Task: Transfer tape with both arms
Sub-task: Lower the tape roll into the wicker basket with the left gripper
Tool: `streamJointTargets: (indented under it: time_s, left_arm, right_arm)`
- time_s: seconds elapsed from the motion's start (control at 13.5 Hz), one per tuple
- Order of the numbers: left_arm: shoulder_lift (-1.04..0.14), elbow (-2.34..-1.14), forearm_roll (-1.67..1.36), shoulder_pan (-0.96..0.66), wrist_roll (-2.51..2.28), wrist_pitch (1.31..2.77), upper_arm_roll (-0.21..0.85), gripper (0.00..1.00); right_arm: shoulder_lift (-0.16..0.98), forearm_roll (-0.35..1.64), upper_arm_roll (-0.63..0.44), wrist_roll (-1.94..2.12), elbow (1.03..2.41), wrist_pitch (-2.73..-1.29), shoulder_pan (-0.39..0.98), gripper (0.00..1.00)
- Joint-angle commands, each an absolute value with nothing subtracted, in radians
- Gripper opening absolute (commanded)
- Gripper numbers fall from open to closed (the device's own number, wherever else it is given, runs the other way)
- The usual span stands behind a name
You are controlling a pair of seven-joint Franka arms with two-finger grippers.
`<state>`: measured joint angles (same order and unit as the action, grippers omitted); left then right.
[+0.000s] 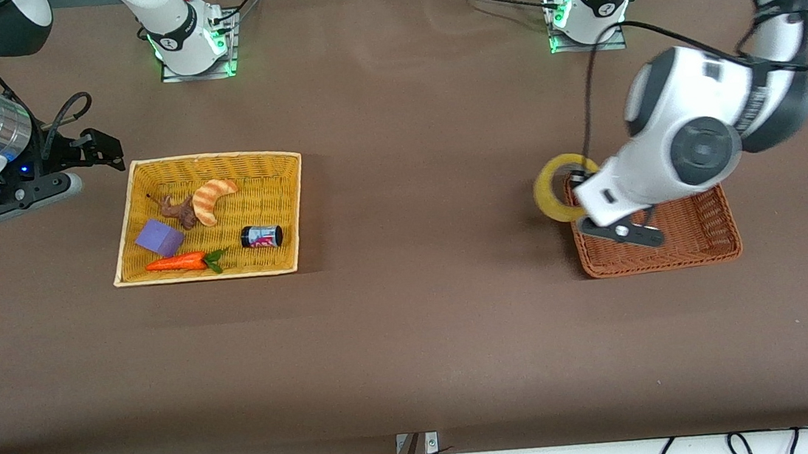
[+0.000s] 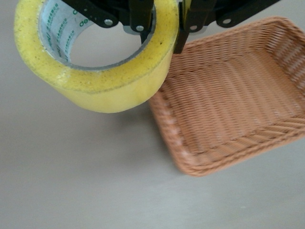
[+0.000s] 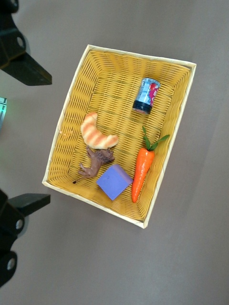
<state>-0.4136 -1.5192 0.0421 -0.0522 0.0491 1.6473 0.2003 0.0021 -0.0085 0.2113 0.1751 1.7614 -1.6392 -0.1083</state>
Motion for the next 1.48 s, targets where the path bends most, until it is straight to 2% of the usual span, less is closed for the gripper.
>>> streamJointTargets:
  time_s: [0.0,0.37,0.74,0.96,1.03,1.11,1.18,1.4]
  left_arm:
    - [-0.442,-1.505,0.067,0.078,0.226,1.618,0.221,0.0]
    - [-0.543,-1.529,0.145,0.182,0.278,1.675,0.219,0.0]
    - [-0.543,-1.753,0.21,0.199,0.279,1.974,0.218,0.0]
    - [-0.552,-1.773,0.21,0.206,0.279,2.002,0.218,0.0]
    - [-0.56,-1.775,0.21,0.209,0.281,2.003,0.219,0.04]
    - [-0.561,-1.775,0.21,0.207,0.281,2.002,0.219,0.71]
    - [-0.557,-1.773,0.21,0.207,0.284,1.994,0.221,1.0]
    - [-0.487,-1.74,0.207,0.203,0.282,1.898,0.245,1.0]
  right_arm:
    - [-0.026,0.008,0.216,0.172,1.786,-1.64,-0.12,1.0]
    - [-0.025,0.008,0.216,0.172,1.786,-1.641,-0.12,1.0]
    - [-0.023,0.008,0.216,0.172,1.786,-1.641,-0.12,1.0]
    - [-0.023,0.006,0.216,0.172,1.786,-1.641,-0.12,1.0]
    - [-0.023,0.006,0.216,0.172,1.786,-1.64,-0.12,1.0]
    - [-0.023,0.005,0.216,0.172,1.784,-1.64,-0.12,1.0]
    - [-0.023,0.002,0.216,0.172,1.784,-1.64,-0.12,1.0]
    - [-0.023,-0.002,0.216,0.175,1.781,-1.643,-0.12,1.0]
